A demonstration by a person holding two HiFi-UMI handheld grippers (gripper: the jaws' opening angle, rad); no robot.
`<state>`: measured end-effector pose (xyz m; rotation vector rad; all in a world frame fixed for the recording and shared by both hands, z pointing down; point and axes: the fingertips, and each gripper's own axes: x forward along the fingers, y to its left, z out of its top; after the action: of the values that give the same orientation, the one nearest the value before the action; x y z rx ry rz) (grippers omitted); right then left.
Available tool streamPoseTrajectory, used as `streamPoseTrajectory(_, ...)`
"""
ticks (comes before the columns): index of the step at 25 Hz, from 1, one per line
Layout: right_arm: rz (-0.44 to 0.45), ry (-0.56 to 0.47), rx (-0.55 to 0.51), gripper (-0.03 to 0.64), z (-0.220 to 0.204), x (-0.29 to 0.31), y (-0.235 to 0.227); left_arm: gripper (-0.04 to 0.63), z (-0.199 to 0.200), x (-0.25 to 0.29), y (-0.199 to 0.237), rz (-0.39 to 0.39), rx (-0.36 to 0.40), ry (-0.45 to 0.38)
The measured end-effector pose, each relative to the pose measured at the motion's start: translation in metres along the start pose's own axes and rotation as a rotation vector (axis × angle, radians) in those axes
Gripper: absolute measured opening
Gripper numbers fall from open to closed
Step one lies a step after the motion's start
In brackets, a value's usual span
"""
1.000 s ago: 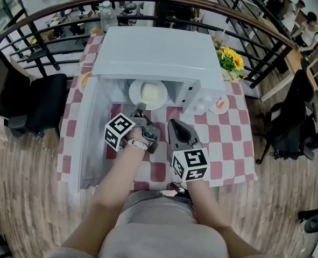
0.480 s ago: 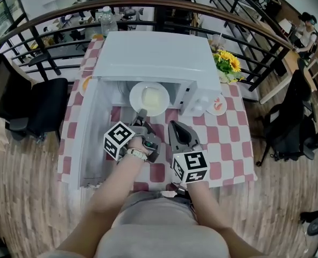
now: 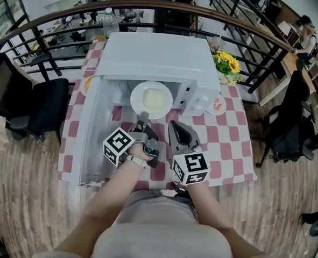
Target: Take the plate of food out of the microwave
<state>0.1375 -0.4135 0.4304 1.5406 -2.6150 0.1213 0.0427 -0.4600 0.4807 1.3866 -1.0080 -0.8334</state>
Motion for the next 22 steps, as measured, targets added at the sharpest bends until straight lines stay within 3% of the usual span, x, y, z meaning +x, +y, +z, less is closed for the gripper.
streamPoseTrajectory(22,-0.022,-0.053,-0.013,0.025,0.013,-0.018,0.014,0.017,-0.014,-0.044,-0.022,-0.093,0.041,0.014)
